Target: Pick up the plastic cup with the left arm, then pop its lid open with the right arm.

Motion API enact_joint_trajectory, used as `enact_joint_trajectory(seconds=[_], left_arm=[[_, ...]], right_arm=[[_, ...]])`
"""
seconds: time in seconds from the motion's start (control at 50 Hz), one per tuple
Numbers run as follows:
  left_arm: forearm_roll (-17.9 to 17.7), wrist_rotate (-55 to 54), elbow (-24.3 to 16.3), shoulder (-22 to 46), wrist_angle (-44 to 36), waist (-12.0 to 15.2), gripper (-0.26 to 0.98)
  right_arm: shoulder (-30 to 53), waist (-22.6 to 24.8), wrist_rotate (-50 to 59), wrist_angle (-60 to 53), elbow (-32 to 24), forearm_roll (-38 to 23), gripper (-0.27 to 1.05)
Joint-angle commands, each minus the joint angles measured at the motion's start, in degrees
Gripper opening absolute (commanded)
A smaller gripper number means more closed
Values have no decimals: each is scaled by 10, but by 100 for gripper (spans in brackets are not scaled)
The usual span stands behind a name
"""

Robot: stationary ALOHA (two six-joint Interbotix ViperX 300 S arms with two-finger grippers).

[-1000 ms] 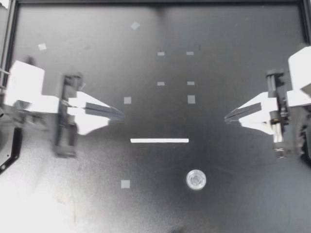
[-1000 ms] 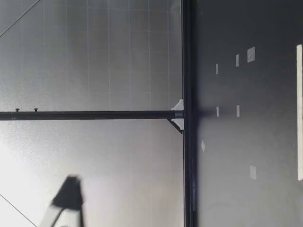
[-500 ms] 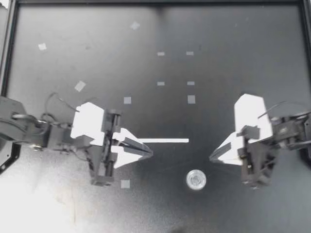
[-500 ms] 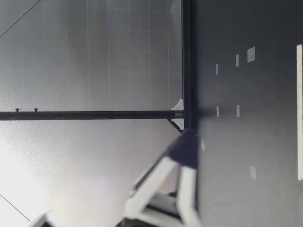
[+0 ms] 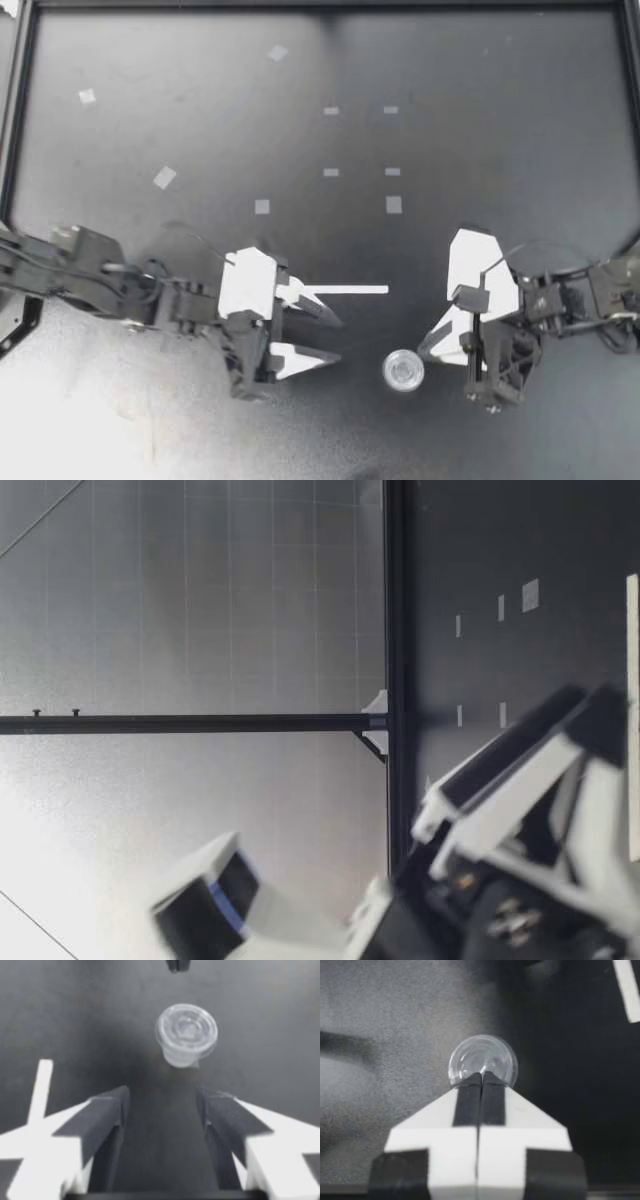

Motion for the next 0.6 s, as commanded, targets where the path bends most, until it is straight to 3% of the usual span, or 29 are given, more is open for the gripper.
enact_joint_trajectory(seconds=[0.0,0.36,0.58], left_arm=[[1,3,-25,4,-2,-4,56],[2,22,-89,69,15,-11,56],[1,22,-108,83,25,-15,56]], right_arm=[[0,8,5,-9,-11,1,-11],[15,24,19,-25,-11,0,-11],[26,29,21,-39,-11,1,-11]])
